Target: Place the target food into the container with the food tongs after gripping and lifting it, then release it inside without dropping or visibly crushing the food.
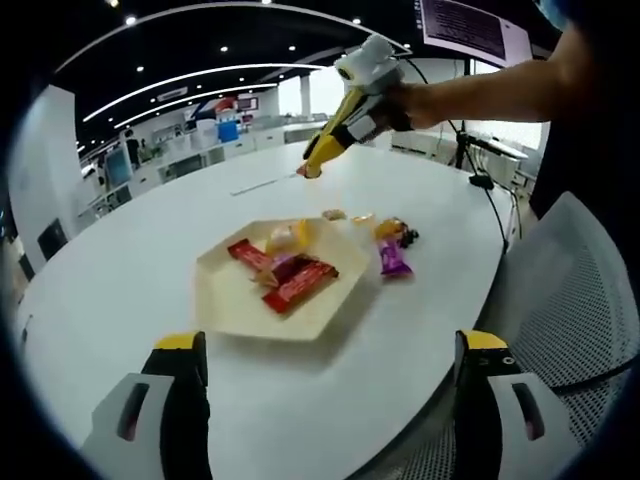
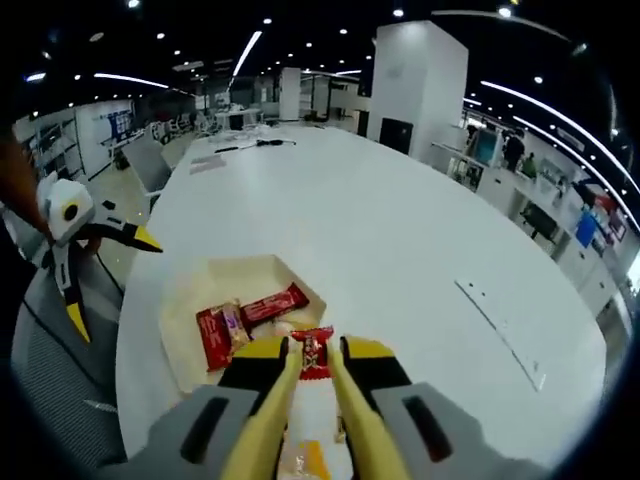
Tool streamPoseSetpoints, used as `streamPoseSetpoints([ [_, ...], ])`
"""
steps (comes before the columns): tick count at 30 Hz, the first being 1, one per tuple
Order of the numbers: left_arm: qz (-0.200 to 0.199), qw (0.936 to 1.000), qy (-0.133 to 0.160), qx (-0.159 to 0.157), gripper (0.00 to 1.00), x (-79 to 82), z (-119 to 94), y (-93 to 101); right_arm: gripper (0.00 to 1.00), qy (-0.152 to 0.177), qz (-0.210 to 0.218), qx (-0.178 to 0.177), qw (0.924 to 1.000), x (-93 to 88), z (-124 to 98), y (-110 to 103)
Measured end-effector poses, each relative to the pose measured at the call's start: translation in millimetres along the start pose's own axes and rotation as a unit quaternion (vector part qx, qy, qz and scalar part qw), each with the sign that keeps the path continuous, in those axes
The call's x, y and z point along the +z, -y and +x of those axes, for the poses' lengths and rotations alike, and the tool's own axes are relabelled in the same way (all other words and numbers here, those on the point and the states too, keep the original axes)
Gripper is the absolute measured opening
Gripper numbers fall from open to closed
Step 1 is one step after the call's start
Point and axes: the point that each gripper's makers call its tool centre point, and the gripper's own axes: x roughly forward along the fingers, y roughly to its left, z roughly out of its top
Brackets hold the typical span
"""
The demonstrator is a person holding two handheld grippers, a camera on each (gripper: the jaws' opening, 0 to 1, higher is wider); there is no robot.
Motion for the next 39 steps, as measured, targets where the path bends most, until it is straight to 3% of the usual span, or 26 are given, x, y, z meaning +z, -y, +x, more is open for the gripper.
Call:
streamPoseSetpoints([
  [10, 0.005, 0.9999, -0.009, 0.004, 0.99, -3.0, 1, -0.5, 0.2, 0.019, -0.024, 0.034, 0.999, 47.0, 24, -43],
  [24, 0.003, 0.9999, 0.0, 0.017, 0.99, 0.0, -2, -6.0, 0.22, 0.02, -0.064, 0.076, 0.9949, 63.6, 64, -116],
  [30, 0.014, 0.9998, -0.008, 0.009, 0.99, -2.4, 1, -1.5, 0.22, 0.036, -0.069, 0.075, 0.9941, 73.5, 53, -116],
  [39, 0.01, 0.9998, -0.013, 0.013, 0.99, -4.9, 1, -4.0, 0.23, 0.041, -0.066, 0.061, 0.9951, 57.9, 30, -90],
])
